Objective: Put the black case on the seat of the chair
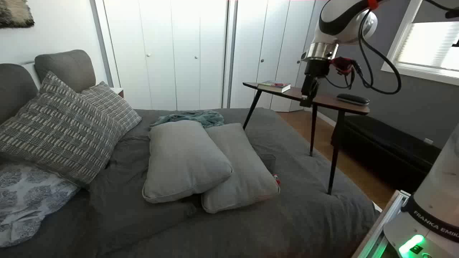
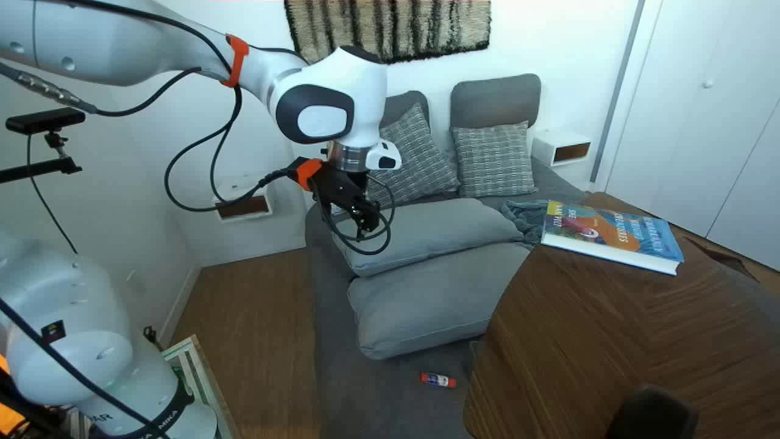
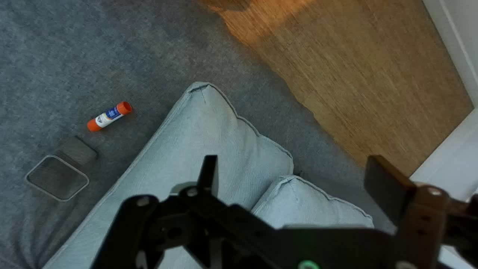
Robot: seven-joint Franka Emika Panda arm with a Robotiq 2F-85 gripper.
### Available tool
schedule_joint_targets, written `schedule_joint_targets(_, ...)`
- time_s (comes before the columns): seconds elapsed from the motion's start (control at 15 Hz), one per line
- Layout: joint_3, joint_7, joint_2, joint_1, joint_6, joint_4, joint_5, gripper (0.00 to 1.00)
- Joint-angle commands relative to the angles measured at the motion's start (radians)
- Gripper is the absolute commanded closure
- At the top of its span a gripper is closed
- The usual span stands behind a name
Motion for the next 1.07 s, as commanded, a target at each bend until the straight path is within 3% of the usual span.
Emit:
schedule_joint_targets(0.0, 0.028, -0.006, 0.002, -0.029, -0.003, 0.002, 0.008, 0.00)
schedule_joint_targets(0.53, 0.005, -0.030, 0.000, -0.046, 0.049, 0.016, 0.061, 0.00)
schedule_joint_targets(1.0, -0.062, -0.049, -0.005, -0.157, 0.276, 0.071, 0.018, 0.00)
